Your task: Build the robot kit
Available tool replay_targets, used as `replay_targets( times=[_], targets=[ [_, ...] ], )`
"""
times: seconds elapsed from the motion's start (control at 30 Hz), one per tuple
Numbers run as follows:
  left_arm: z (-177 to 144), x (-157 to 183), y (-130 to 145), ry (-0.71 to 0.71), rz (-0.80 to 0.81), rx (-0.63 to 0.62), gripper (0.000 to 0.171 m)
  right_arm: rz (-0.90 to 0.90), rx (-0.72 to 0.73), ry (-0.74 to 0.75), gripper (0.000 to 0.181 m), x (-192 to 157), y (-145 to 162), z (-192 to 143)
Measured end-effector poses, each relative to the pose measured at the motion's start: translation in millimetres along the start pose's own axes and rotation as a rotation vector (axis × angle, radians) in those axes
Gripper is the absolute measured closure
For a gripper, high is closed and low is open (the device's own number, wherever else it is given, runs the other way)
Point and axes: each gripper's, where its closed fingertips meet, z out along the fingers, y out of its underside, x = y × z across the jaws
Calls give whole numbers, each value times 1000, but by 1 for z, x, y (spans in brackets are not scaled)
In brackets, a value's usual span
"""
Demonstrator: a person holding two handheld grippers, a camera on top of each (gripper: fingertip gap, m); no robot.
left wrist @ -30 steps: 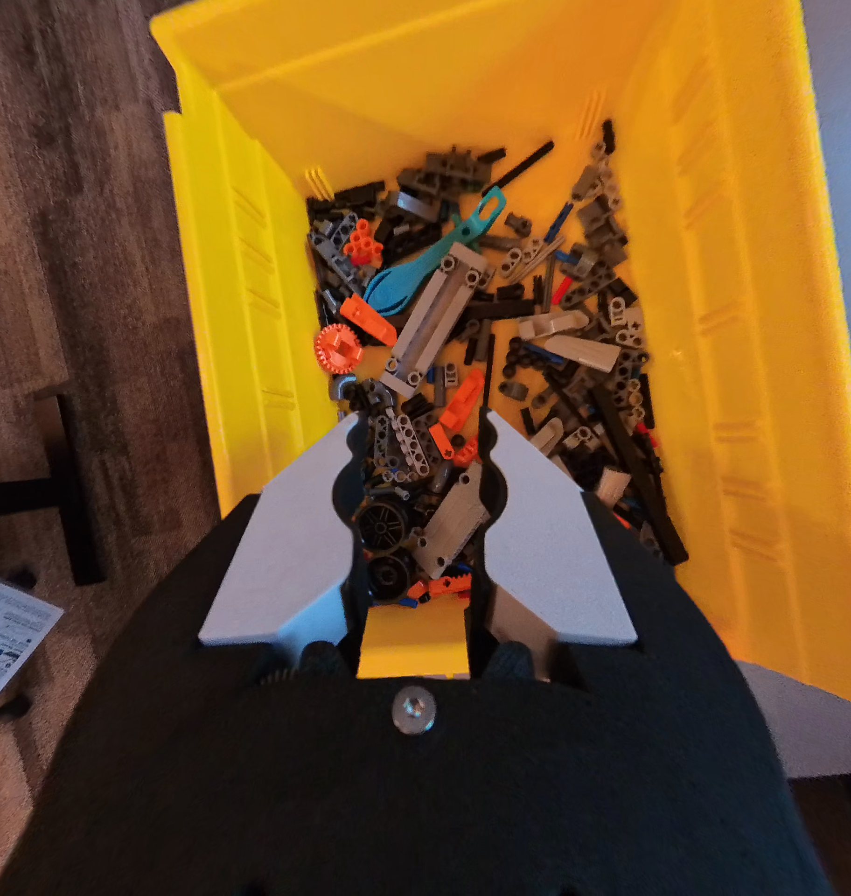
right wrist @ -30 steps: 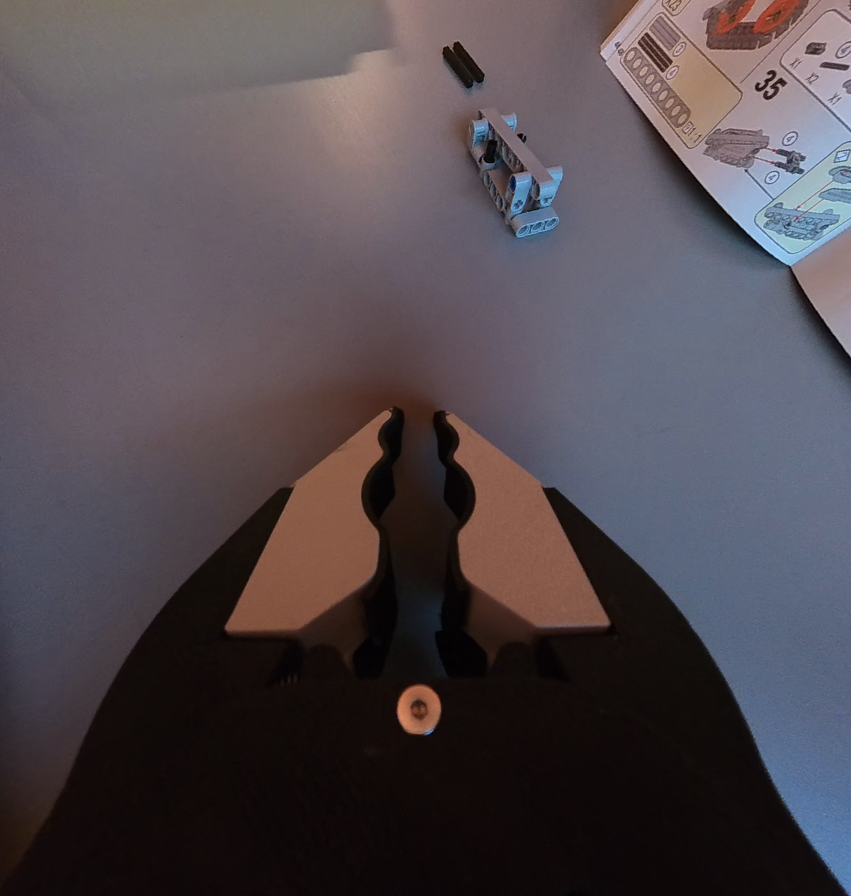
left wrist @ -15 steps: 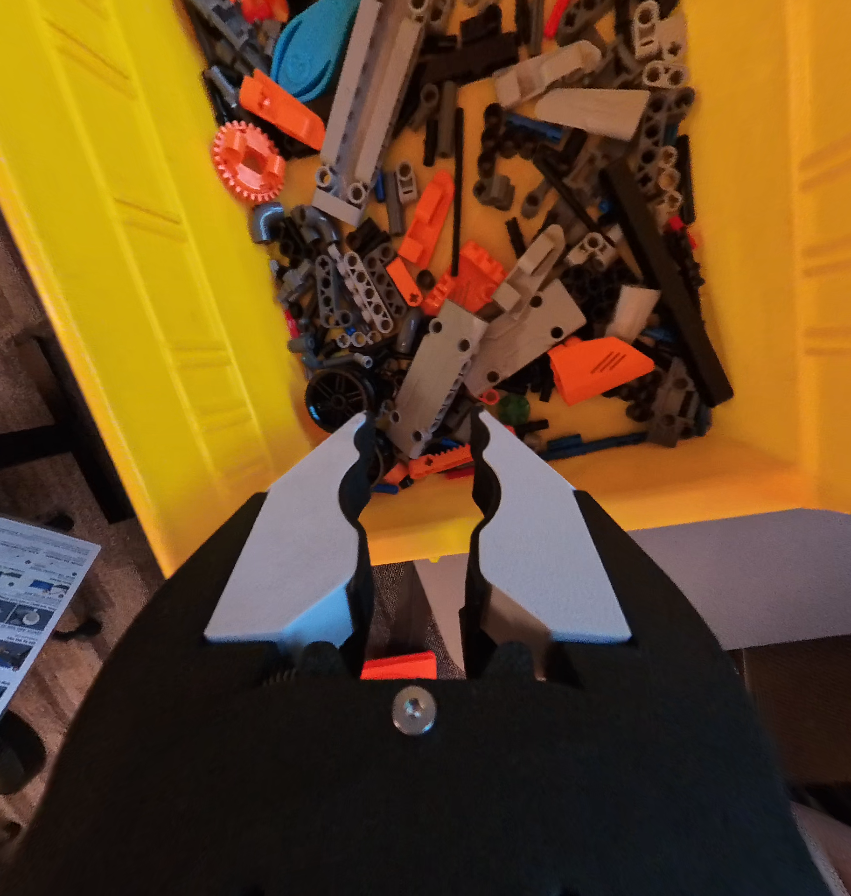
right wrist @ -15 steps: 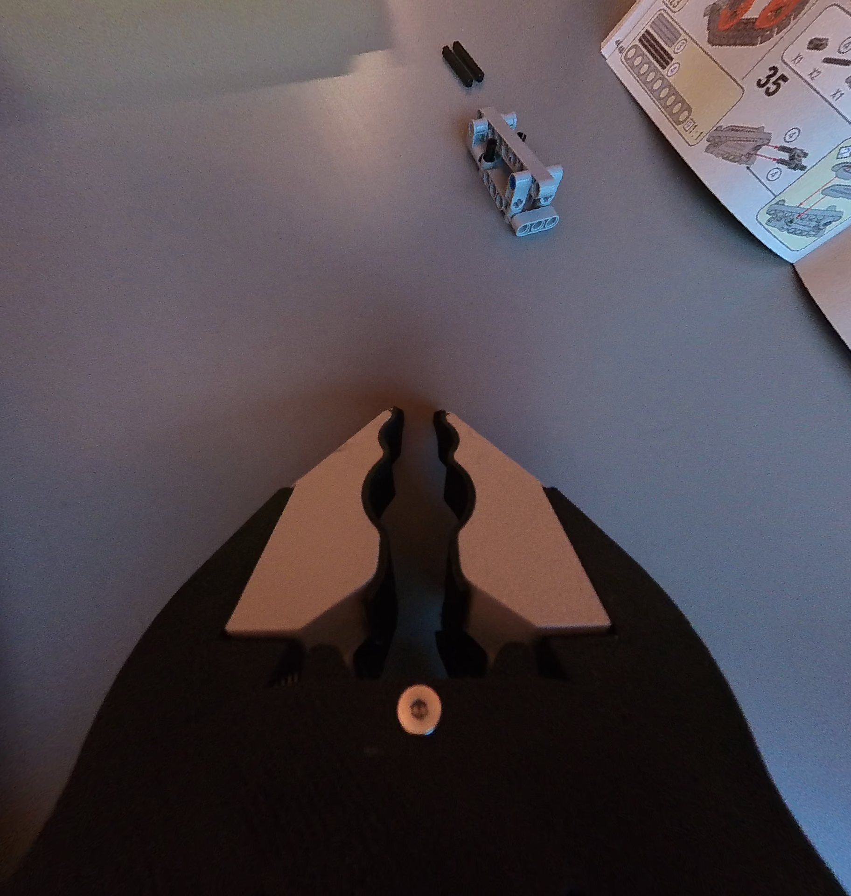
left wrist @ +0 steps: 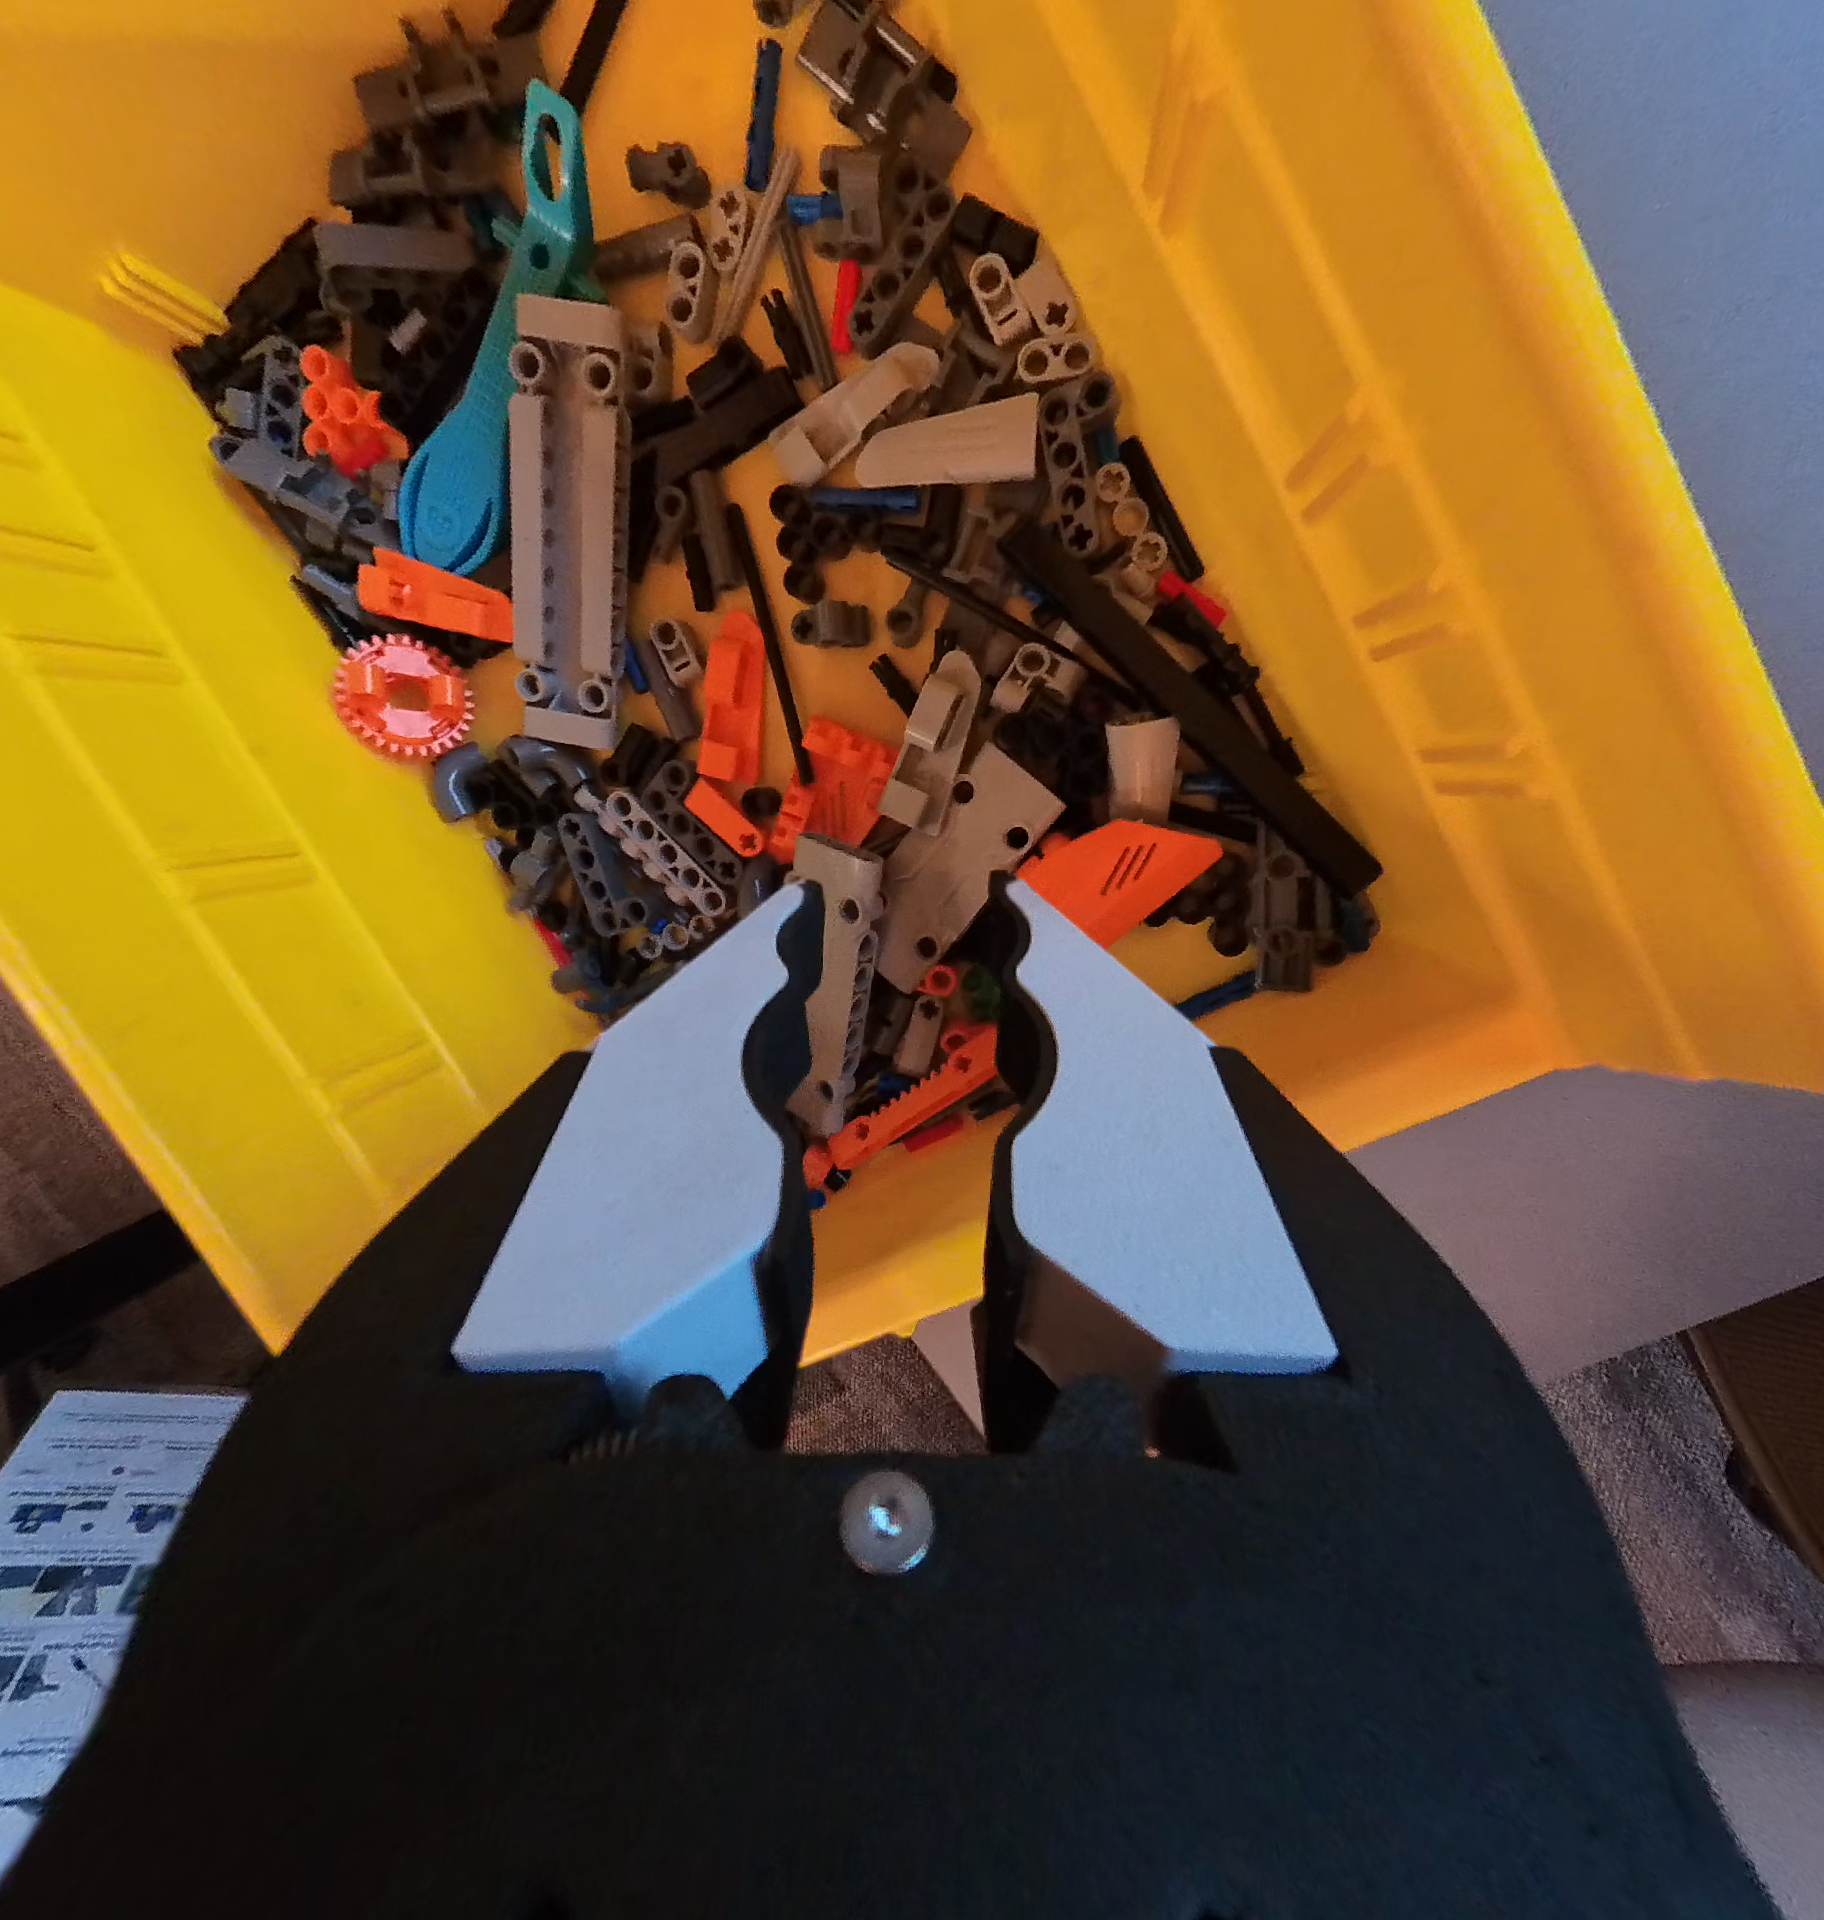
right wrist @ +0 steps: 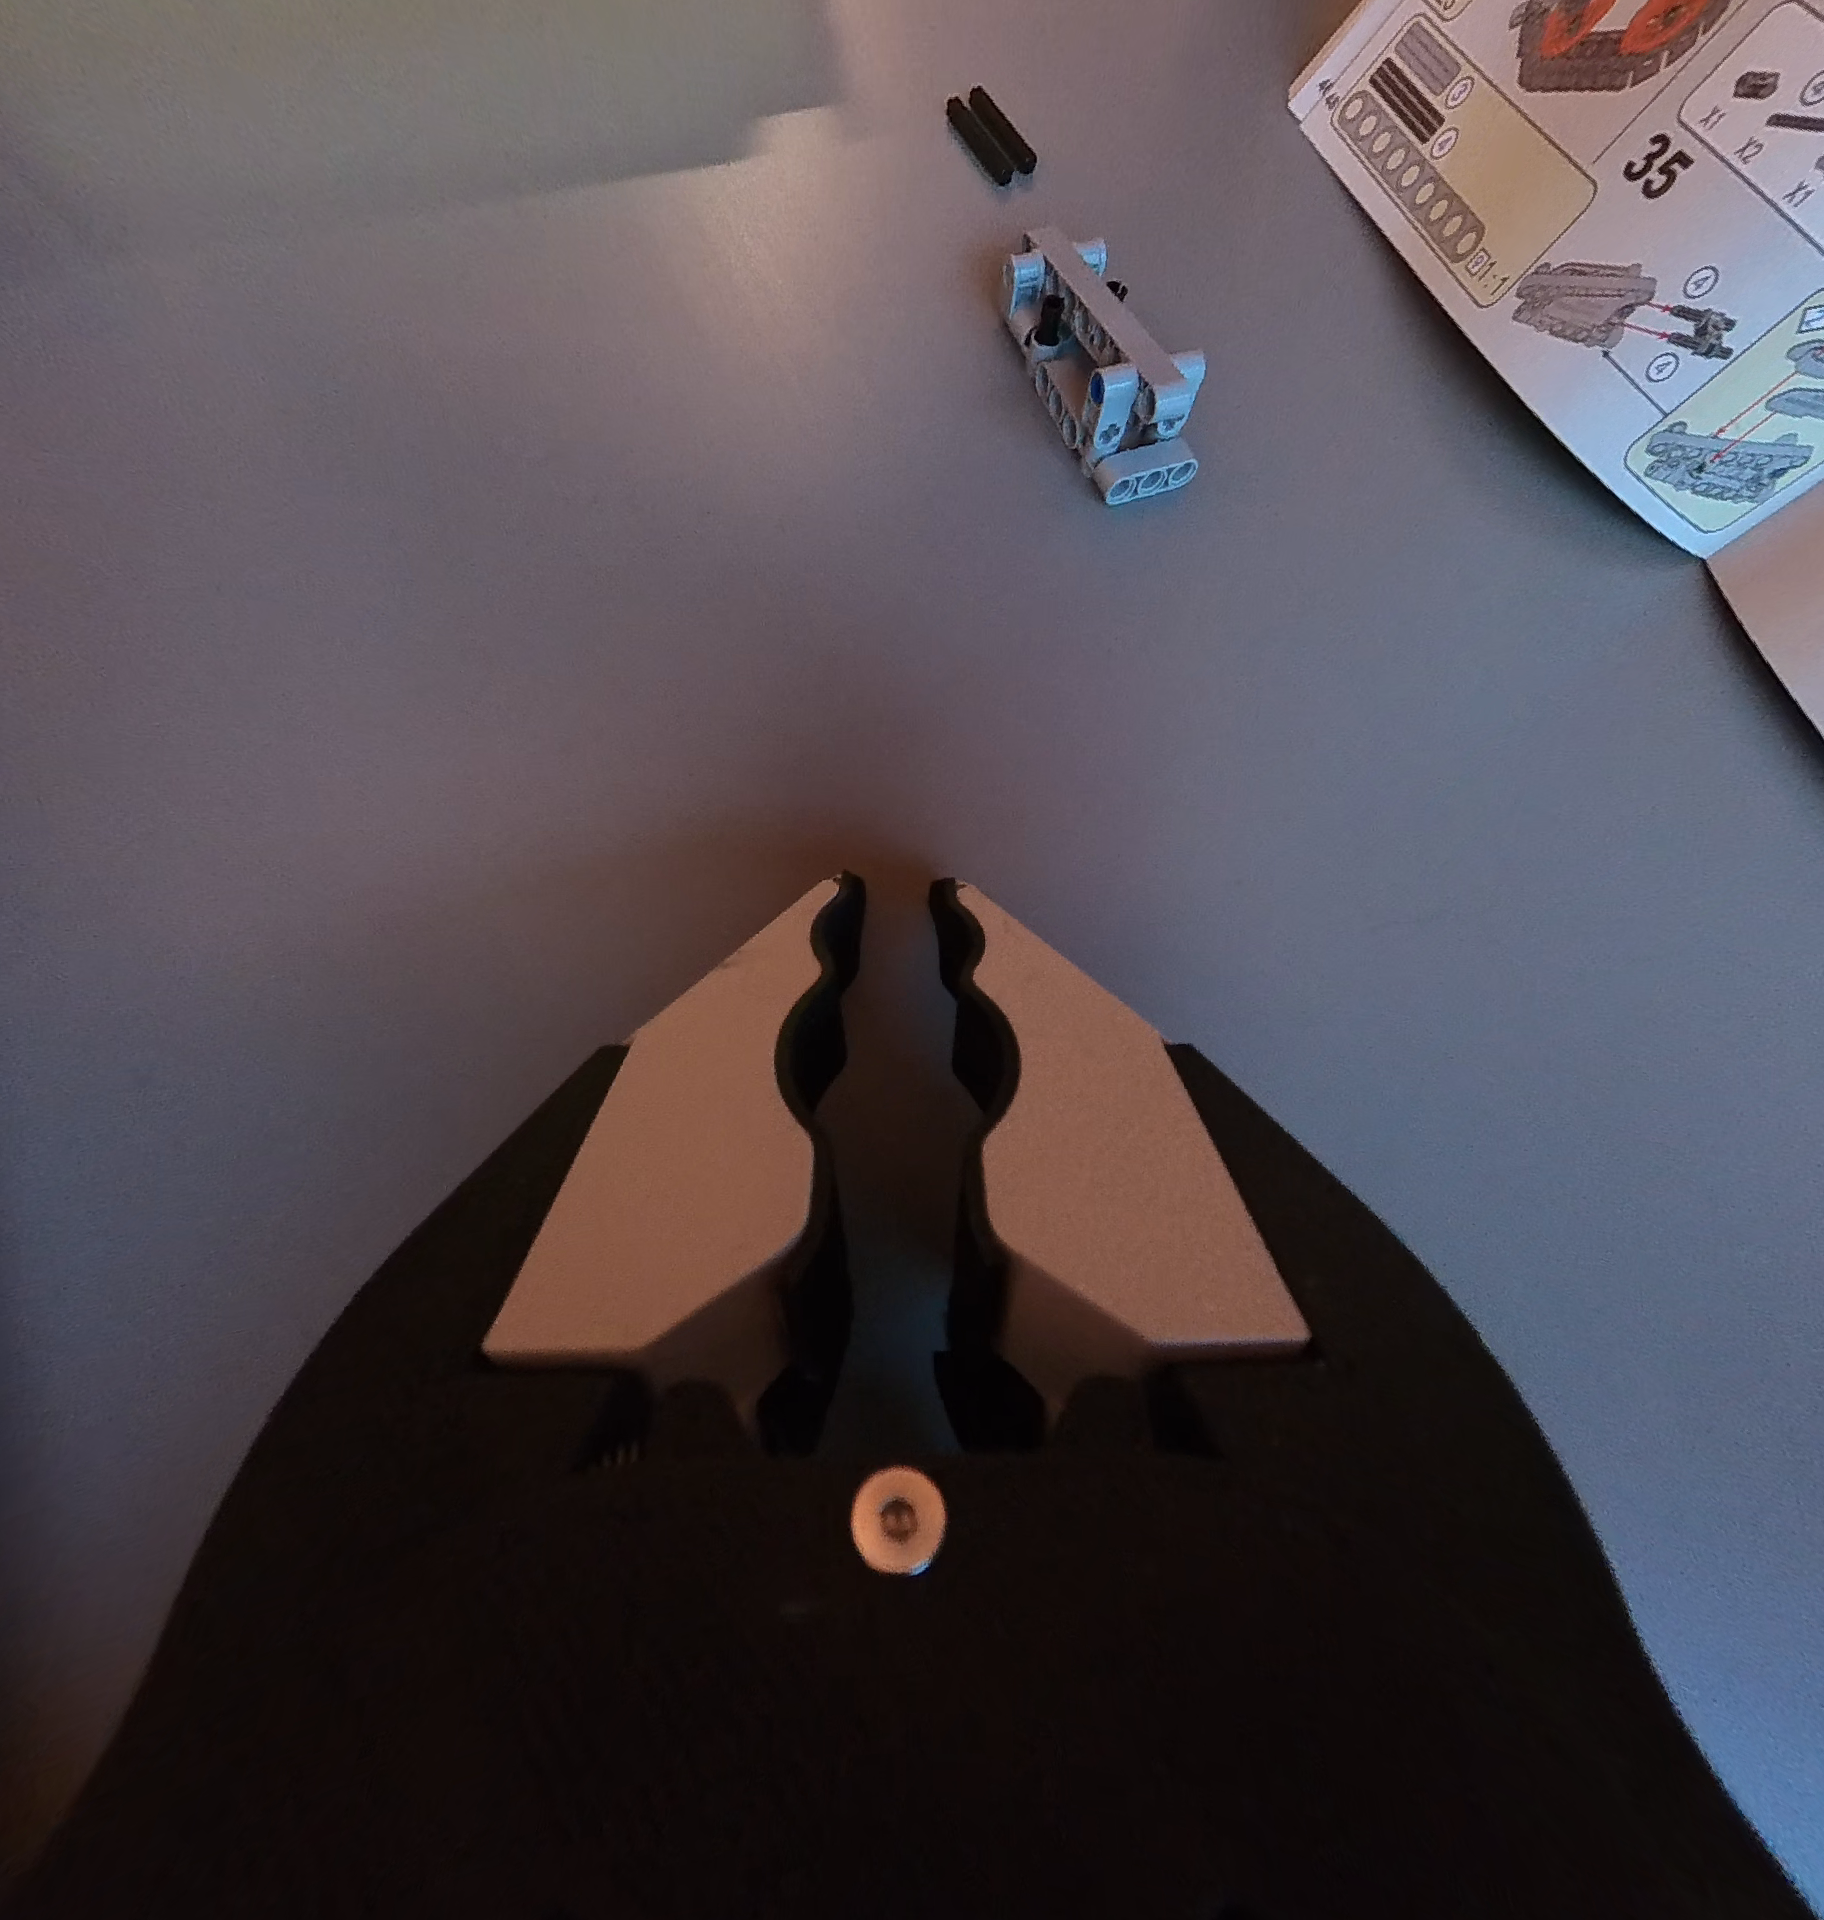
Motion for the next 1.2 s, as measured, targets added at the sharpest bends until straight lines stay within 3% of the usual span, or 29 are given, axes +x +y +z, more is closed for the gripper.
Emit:
replay_targets(
  times=[0.43,0.87,1.2],
  targets=[
    [3,-5,9,-14,-42,37,149,28,-1,-14,165,1,0,0],
    [16,-3,-26,71,39,62,150,6,0,4,165,1,0,0],
    [17,-5,-38,117,131,13,154,10,0,1,165,1,0,0]
  ],
)
